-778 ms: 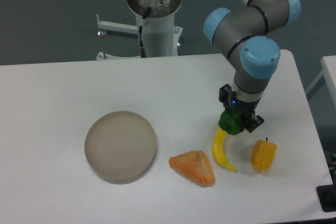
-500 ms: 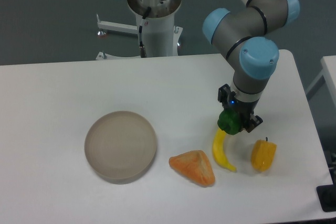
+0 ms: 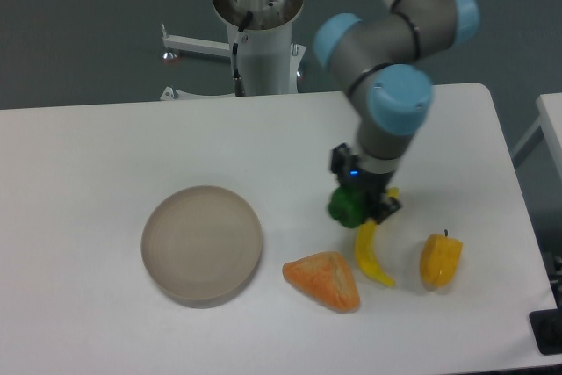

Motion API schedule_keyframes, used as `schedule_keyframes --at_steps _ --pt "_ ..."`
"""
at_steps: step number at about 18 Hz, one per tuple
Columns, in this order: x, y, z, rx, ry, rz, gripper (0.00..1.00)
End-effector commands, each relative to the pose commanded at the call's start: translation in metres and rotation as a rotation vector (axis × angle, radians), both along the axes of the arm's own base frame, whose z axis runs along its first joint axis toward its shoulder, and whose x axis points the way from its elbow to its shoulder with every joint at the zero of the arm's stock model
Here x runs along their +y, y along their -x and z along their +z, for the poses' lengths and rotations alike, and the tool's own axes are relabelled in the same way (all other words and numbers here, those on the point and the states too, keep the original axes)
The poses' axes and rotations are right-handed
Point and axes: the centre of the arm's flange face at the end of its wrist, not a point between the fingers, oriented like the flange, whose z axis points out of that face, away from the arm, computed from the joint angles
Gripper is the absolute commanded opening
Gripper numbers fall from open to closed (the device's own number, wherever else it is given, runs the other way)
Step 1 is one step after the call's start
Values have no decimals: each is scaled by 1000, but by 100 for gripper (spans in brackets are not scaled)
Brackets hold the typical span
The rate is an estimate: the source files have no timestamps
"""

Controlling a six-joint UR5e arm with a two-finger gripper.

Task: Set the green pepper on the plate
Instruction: 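Carry the green pepper over the beige plate and lower it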

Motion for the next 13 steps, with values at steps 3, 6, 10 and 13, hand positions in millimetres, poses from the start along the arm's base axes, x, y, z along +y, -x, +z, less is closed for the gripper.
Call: schedule_keyframes --at_steps 3,6,10,13 --pt "23 -49 -9 -4 8 29 11" --pt "42 -91 -31 -20 39 49 12" --pt "72 -142 -66 -19 40 67 15" --pt "82 -159 -75 -12 17 76 30"
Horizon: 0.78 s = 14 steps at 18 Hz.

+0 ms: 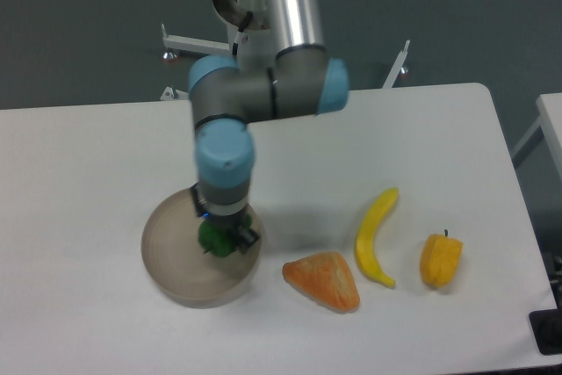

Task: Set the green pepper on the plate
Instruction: 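Carry the green pepper over the beige plate and lower it, then open the gripper to release the green pepper onto the plate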

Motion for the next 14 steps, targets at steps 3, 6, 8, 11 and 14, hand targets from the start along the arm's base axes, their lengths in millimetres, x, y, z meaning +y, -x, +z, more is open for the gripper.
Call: schedule_keyframes --at_steps 3,6,8,11,14 --pt "-1 -8 -4 7 4 -11 100" --pt "-2 -14 -2 8 4 -18 100" --pt "-5 -15 9 14 -8 -20 100" --pt "-5 -3 19 31 -22 -16 100" --pt "-25 67 48 80 -52 10 100"
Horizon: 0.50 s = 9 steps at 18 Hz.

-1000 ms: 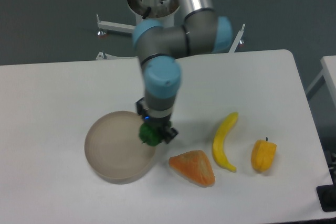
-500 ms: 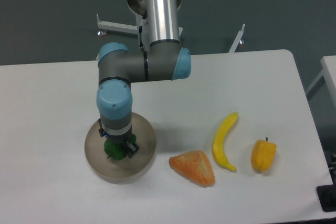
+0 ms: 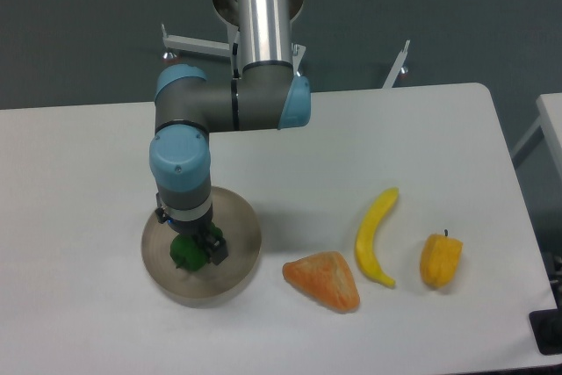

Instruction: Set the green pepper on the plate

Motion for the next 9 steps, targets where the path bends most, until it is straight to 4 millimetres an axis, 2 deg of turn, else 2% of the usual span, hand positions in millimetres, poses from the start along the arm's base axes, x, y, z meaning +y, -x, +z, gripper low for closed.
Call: schedule_keyframes --at_steps 1,3,4,5,6,9 --pt "-6 17 5 7 -2 -29 100" --pt "-26 63 29 35 -32 -47 100" --pt "-37 93 42 50 -51 -36 100" --pt "-42 106 51 56 -63 -41 100" --pt "-50 129 56 64 -67 -41 100" --pt "-63 164 57 90 -58 -91 100"
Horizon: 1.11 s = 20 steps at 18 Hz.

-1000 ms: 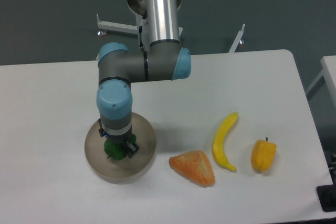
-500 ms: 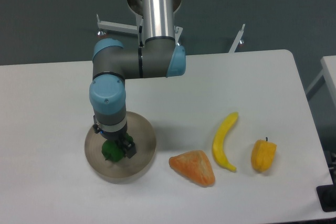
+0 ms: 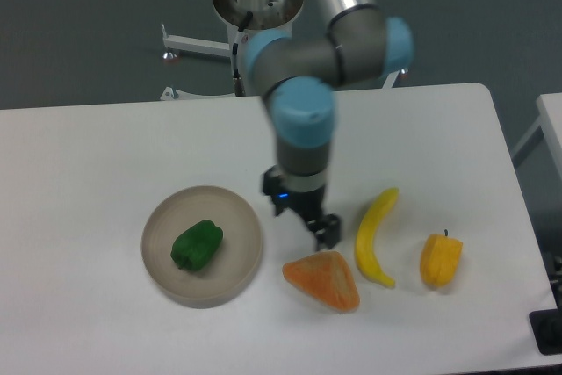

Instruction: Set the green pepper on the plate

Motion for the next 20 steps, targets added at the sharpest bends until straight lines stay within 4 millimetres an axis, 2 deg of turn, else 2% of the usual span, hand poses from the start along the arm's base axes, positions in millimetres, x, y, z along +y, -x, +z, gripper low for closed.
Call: schedule_keyframes --at_steps 1,4,7,13,16,20 --pt "-5 11 2 -2 6 5 100" --pt "-26 34 -10 -48 76 -37 100" --pt "-35 43 -12 -49 94 -63 100" --pt "-44 44 -25 -60 130 -80 100" --pt "-59 52 -23 -68 147 -138 100" --pt "-60 53 -23 -67 146 -137 100"
